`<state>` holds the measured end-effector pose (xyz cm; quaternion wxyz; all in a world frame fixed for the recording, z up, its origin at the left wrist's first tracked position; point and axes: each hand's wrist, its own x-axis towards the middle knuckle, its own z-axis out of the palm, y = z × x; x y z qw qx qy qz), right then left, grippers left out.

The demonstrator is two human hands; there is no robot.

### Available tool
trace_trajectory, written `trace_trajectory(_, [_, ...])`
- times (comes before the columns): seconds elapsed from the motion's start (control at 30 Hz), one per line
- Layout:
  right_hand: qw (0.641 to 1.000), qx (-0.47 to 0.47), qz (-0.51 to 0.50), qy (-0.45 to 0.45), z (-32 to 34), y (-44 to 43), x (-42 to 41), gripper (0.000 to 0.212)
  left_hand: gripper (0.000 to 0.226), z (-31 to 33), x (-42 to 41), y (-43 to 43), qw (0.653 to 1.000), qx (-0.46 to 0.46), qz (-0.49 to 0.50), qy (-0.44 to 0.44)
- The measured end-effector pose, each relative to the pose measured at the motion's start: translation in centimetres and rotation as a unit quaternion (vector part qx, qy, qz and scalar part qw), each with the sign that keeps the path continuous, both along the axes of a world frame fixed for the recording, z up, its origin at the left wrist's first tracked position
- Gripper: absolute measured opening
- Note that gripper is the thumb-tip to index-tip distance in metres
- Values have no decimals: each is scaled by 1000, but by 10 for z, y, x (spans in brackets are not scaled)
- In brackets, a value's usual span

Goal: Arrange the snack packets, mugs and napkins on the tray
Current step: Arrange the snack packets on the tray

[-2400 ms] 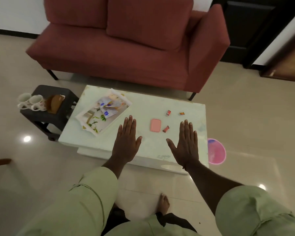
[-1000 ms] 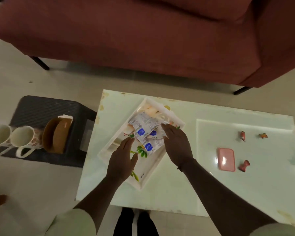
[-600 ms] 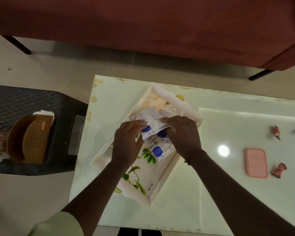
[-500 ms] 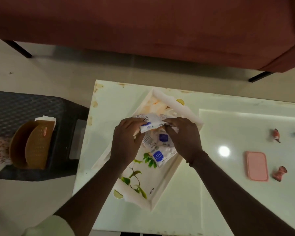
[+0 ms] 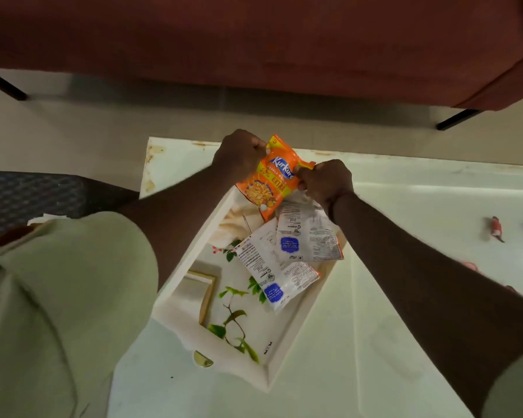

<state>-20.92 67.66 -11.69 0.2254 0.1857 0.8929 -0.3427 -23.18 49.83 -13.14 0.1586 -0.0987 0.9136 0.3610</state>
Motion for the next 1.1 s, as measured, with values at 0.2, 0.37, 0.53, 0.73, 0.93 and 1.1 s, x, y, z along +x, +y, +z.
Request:
trace_trajectory(0.2, [996,-24,-63,62,-7,7,8,39,33,-6,-1,7,995,-86,23,40])
trace_trajectory(0.37, [984,-89,-85,131,12,31,44,28,37,9,18,11,987,-108,62,100])
trace_trajectory(0.53, [966,64,49,247,34,69,129,37,40,25,71,16,984,-96,77,127])
trace_trajectory(0.73, [932,178,220,226,14,72,191,65,41,20,138,18,969,-109,-141,173])
trace_trajectory(0.93, [922,123,202,305,-5,64,179,33,52,-4,154,19,959,-133,-219,125])
trace_trajectory(1.1, [949,-6,71,308,13,70,161,23,44,5,147,19,966,-53,-213,135])
